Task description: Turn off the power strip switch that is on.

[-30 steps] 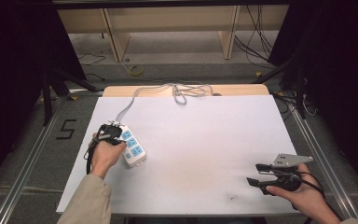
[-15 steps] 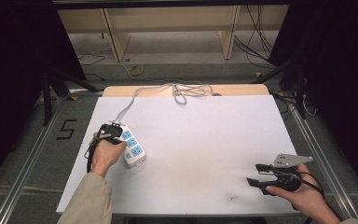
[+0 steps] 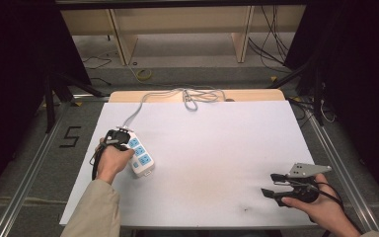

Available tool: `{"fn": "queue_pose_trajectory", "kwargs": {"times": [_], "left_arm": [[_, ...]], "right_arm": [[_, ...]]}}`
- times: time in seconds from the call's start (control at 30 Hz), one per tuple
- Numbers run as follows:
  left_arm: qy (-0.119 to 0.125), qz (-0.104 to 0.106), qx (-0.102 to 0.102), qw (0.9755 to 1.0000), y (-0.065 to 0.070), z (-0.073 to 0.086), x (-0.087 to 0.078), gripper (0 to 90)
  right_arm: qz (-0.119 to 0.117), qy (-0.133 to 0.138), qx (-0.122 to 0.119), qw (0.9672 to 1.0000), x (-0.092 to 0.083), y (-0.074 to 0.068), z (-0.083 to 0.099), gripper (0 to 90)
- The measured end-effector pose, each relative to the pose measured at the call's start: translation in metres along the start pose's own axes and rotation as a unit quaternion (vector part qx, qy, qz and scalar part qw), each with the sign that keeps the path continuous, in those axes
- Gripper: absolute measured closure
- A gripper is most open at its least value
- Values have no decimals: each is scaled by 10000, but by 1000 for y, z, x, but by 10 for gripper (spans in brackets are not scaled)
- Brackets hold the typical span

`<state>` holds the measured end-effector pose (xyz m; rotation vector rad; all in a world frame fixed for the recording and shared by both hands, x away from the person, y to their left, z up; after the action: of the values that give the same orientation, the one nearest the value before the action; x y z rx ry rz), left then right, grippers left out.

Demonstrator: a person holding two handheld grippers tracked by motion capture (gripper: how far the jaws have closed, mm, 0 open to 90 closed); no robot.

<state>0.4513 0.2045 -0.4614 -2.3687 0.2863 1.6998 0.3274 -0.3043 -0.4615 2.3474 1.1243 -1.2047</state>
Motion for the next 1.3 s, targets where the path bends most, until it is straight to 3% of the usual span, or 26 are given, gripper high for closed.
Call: {"fn": "queue_pose_trajectory", "kwargs": {"times": [0.73, 1.2, 1.3], "left_arm": [[-234, -27, 83, 9997, 1, -6, 0, 899], [-327, -151, 198, 9992, 3, -8, 1, 899], [-319, -345, 221, 9987, 2, -9, 2, 899]], "right_arm": [[-11, -21, 0, 10000, 1, -1, 0, 330], [-5, -18, -10, 10000, 0, 0, 0, 329], [-17, -26, 0, 10000, 1, -1, 0, 329]]}}
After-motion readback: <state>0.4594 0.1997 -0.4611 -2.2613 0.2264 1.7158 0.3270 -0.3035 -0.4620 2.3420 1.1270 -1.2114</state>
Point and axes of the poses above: each handheld gripper's, and its own axes: x roughly forward along the jaws, z roughly out of its underside, y roughly to its right, the point moved 2 cm from there along x, roughly forward along the jaws, and after that the axes turned 11 degrees about -y, right-handed, at the moved point
